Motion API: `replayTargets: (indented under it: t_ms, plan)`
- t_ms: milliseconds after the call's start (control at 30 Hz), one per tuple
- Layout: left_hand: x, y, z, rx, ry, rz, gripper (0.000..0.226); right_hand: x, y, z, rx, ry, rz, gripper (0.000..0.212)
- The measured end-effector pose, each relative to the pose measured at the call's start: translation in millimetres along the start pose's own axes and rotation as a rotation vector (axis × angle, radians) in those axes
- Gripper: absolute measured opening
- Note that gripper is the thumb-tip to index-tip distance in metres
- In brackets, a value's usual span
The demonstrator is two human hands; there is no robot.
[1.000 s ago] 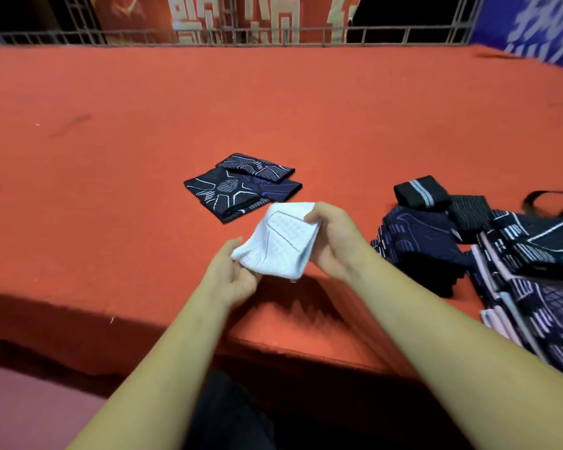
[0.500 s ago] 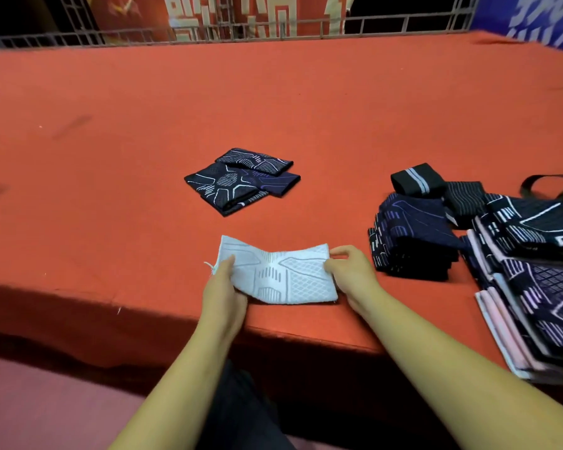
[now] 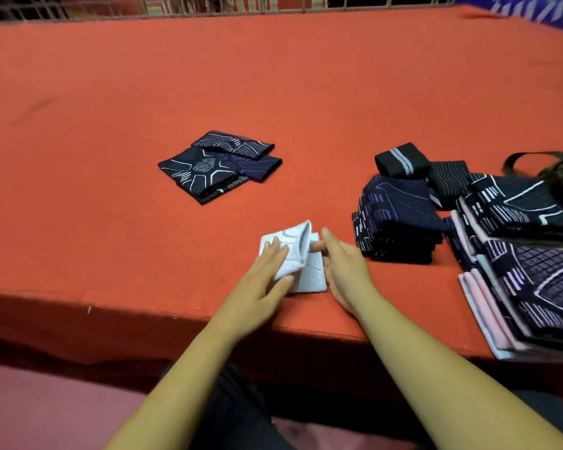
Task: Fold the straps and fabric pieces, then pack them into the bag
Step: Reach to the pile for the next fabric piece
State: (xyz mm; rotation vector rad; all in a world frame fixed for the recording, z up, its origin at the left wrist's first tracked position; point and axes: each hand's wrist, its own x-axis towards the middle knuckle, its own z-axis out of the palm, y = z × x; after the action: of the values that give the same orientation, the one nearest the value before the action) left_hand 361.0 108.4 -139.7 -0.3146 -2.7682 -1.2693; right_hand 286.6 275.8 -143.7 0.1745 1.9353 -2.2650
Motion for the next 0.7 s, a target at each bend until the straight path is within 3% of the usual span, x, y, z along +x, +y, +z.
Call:
replayTargets:
  t_ms: [67,167,333,433,500,600,700]
  plan:
    - [-0.1,-6.0,4.9,0.067,-0.024,0.028,0.064,-3.1,-0.9,1.4,-0.096,-0.012,-0.064,0.047]
    - [0.6,-10.2,6.3,0.049,-0.021,0.001,0.068,-3.8,0.4,0.1,-0.25,0.005,-0.134,0.03]
    - [4.8,-8.3,10.3,-0.07,0.124,-0.117,0.052,-0.8,6.2,0.0,-0.36,0.083,-0.157,0.027]
    - [8.7,-8.0,14.8,-0.014,0.209,-0.172,0.056,-6.2,5.8,-2.2,-0.201,0.058,-0.114,0.016]
    - [10.7,-4.9,16.6,-0.017,0.282,-0.212,0.054,-12.1,0.9,-2.1,-0.016,0.019,-0.075,0.022]
    - [12.3,3.5,14.8,-0.229,0.394,-0.285,0.041,-21.4,-12.7,-0.5,0.188,-0.057,-0.029,0.031]
    - [13.2,11.5,8.2,-0.492,0.422,-0.321,0.029,-32.3,-31.7,-0.7,0.142,-0.171,-0.019,0.026]
